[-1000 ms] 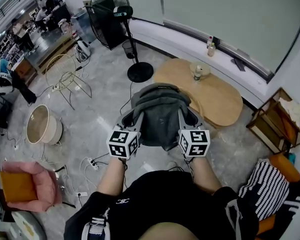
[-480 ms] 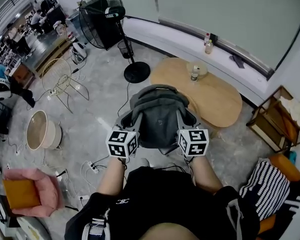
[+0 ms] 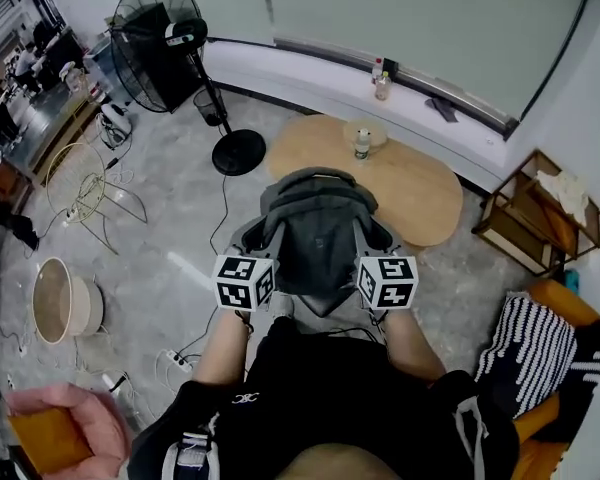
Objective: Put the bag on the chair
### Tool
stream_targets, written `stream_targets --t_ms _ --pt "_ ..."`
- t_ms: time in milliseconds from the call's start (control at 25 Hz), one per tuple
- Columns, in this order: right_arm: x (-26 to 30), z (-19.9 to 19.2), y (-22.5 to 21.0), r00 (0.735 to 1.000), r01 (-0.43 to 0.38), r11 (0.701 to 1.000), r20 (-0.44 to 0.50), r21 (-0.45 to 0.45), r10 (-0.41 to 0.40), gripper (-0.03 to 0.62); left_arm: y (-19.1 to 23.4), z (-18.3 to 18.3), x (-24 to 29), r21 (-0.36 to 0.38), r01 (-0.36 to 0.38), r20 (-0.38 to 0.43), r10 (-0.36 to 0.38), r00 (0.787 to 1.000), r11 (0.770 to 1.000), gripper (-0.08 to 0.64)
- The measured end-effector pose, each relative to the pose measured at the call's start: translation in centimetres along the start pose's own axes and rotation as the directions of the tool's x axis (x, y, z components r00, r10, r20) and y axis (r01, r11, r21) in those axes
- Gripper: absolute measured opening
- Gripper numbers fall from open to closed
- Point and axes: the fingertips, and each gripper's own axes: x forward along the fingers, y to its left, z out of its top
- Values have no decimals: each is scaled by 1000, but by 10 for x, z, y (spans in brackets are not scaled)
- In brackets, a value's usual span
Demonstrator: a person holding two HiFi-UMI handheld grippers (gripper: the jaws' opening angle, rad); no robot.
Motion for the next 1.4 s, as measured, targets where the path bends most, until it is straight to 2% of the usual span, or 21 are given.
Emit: stream_targets --t_ms 320,480,680,1080,1240,1400 --pt "49 -8 -5 985 168 985 -38 46 -166 84 47 11 67 62 181 -40 -179 983 982 112" --pt "70 -23 -15 968 243 967 -76 76 -238 84 60 8 108 81 259 -83 -252 964 962 114" --pt "97 -57 -24 943 314 943 -149 109 -297 84 77 -20 150 79 330 -176 -313 933 941 117" --pt "131 -124 -45 875 452 868 -293 207 -386 84 88 -72 218 105 484 -348 -423 836 869 117" --pt "137 -161 -42 838 505 828 -369 244 -402 84 92 -105 236 96 538 -426 -454 783 838 118" --pt "145 -190 -49 815 533 802 -420 269 -400 86 93 -132 255 84 586 -482 -481 732 806 118"
